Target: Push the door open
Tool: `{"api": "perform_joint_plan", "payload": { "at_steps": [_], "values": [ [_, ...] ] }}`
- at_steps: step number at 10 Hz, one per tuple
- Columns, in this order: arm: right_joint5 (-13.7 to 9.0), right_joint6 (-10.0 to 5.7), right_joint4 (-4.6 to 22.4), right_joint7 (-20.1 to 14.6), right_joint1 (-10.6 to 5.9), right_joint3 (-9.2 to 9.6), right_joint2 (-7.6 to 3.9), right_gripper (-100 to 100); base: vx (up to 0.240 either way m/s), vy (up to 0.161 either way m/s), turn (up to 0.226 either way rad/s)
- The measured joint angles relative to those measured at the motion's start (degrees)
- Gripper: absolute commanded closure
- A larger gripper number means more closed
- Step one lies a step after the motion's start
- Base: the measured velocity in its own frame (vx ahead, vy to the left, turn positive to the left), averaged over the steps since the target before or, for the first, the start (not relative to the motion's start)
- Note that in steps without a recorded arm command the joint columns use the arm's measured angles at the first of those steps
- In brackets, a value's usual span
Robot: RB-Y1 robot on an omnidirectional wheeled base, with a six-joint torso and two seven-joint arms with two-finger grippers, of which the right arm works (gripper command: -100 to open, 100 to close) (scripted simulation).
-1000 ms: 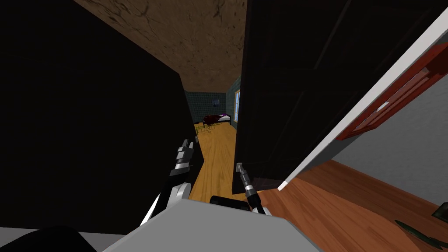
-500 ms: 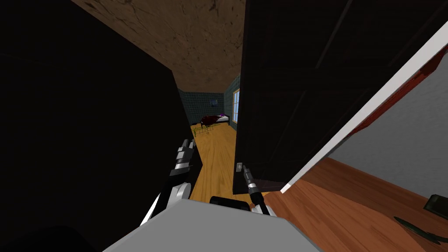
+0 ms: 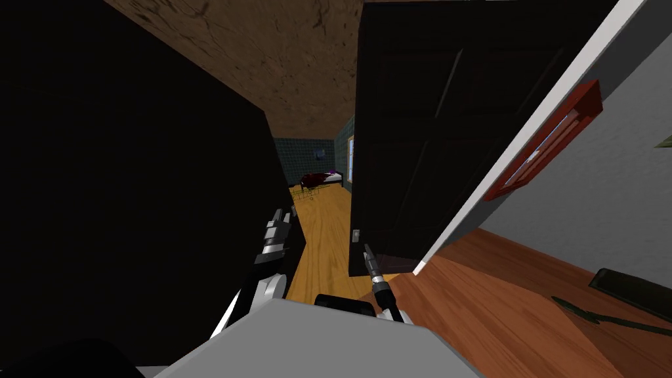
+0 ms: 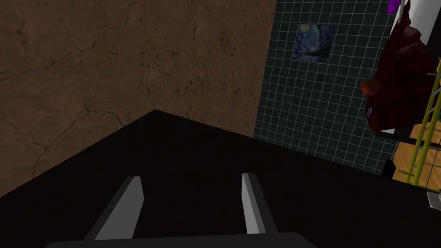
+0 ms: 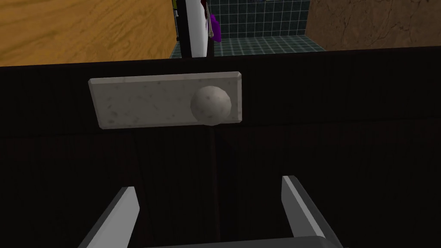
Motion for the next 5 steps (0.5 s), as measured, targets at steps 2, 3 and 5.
{"api": "perform_joint_plan", "payload": {
  "at_steps": [2,3,5],
  "values": [
    [-0.1,-0.14,-0.1,-0.1,0.21,0.18,0.66,-100,-0.139,0.021,-0.025],
    [-0.1,-0.13,-0.1,-0.1,0.24,0.19,0.70,-100,0.101,0.031,0.029],
    [-0.2,-0.49,0.4,0.0,0.00,-0.07,0.45,-100,0.198,0.032,0.017]
  ]
}}
